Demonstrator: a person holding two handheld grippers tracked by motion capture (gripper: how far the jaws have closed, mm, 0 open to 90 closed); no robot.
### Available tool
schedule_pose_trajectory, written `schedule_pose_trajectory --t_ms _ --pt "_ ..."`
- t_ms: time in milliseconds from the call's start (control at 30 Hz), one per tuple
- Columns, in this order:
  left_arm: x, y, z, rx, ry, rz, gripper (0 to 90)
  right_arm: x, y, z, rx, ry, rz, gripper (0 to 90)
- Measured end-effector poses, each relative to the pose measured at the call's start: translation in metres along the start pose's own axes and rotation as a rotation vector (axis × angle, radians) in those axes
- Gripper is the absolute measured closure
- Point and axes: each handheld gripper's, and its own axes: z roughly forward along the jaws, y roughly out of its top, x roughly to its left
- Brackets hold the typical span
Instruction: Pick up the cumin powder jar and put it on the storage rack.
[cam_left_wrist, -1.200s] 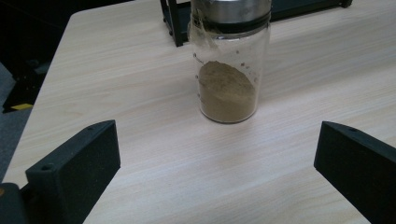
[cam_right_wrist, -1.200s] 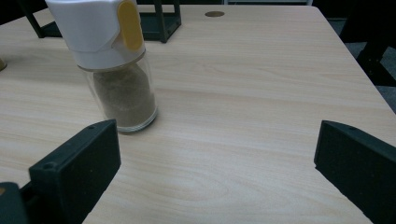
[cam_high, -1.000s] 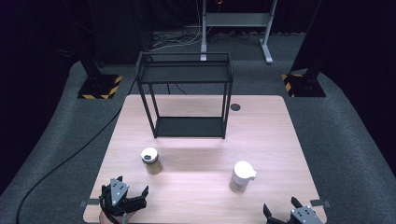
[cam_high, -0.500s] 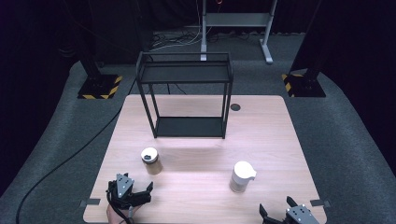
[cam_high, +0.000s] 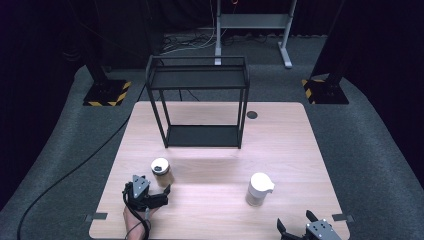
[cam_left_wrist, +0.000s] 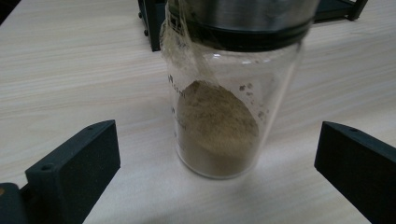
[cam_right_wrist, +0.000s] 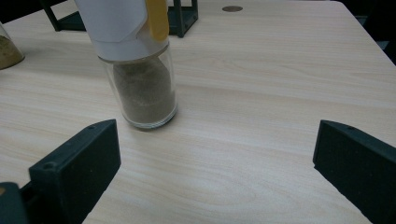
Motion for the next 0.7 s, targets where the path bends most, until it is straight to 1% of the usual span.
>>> schedule_pose_trajectory --t_ms 67,100,167,300,367,400,467,533,567,600,633,667,700 --pt "0.000 0.000 0.002 -0.010 -0.001 0.004 0.0 0.000 0.000 0.000 -0.001 0.000 0.001 0.0" --pt "0.000 0.002 0.006 -0.012 -0.005 0.009 0.0 -0.001 -0.001 0.001 -0.001 0.000 0.006 0.0" --pt "-0.001 0.003 0.009 -0.021 -0.006 0.010 0.0 -0.002 -0.001 0.001 0.001 -0.002 0.004 0.0" --pt "0.001 0.008 0.016 -0.023 -0.022 0.013 0.0 -0.001 -0.002 0.001 -0.001 -0.003 0.001 0.0" --pt "0.001 0.009 0.018 -0.022 -0.023 0.015 0.0 -0.001 0.000 0.002 0.011 -0.010 -0.002 0.0" --pt "0.005 0.012 0.022 -0.017 -0.047 0.012 0.0 -0.001 -0.001 0.003 0.013 -0.008 -0.002 0.0" --pt "0.007 0.016 0.026 -0.018 -0.057 0.012 0.0 -0.003 -0.001 0.003 0.015 -0.007 0.005 0.0" --pt "0.008 0.018 0.030 -0.023 -0.059 0.010 0.0 -0.003 -0.002 0.003 0.014 -0.008 0.007 0.0" --pt "0.009 0.020 0.033 -0.019 -0.065 0.005 0.0 -0.003 -0.002 0.003 0.014 -0.008 0.007 0.0" --pt "0.011 0.025 0.036 0.011 -0.081 -0.005 0.0 -0.003 -0.002 0.003 0.014 -0.009 0.005 0.0" --pt "0.006 0.029 0.038 0.030 -0.052 -0.014 7.8 -0.003 -0.002 0.003 0.013 -0.011 0.002 0.0" --pt "0.002 0.032 0.038 0.042 -0.034 0.002 30.1 -0.003 -0.002 0.002 0.010 -0.011 0.001 0.0" --pt "0.001 0.035 0.039 0.052 -0.037 0.008 30.7 -0.004 -0.003 0.002 0.008 -0.011 0.002 0.0"
